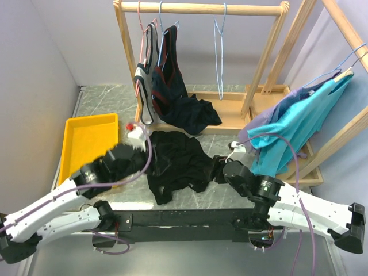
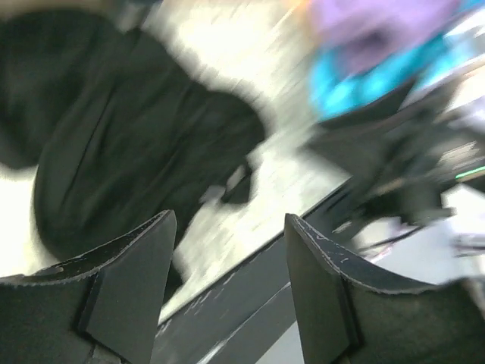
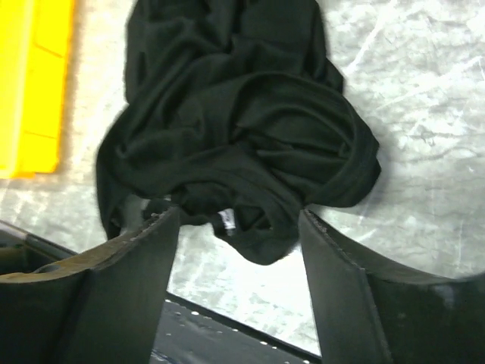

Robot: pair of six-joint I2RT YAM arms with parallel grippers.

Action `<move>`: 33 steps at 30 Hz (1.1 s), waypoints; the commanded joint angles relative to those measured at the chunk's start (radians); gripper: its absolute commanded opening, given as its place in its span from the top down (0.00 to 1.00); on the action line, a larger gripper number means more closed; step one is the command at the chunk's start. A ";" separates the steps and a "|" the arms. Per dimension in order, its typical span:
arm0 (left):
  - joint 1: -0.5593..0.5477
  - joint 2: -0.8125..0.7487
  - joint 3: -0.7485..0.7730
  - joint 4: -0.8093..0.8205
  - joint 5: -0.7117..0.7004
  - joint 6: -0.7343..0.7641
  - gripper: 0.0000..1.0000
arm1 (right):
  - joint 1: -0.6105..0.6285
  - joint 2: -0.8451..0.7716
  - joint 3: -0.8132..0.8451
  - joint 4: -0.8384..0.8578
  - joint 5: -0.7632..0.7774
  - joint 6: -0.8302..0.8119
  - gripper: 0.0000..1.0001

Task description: Place the tank top on the hanger

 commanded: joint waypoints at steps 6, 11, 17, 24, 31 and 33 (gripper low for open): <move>0.006 0.412 0.610 0.177 -0.136 0.213 0.34 | 0.010 0.040 0.134 0.003 0.019 -0.036 0.27; 0.039 0.474 0.696 0.231 -0.161 0.203 0.34 | 0.059 0.084 0.303 -0.095 0.087 -0.123 0.27; 0.099 0.443 0.629 0.251 -0.124 0.166 0.34 | 0.138 0.229 0.467 -0.096 0.235 -0.176 0.27; 0.121 0.337 0.561 0.227 -0.130 0.157 0.34 | 0.151 0.360 0.731 -0.037 0.324 -0.359 0.27; 0.125 0.276 0.515 0.211 -0.150 0.158 0.34 | 0.172 0.558 0.987 -0.060 0.403 -0.495 0.28; 0.125 0.262 0.508 0.207 -0.147 0.158 0.34 | 0.139 0.599 1.094 -0.073 0.413 -0.544 0.28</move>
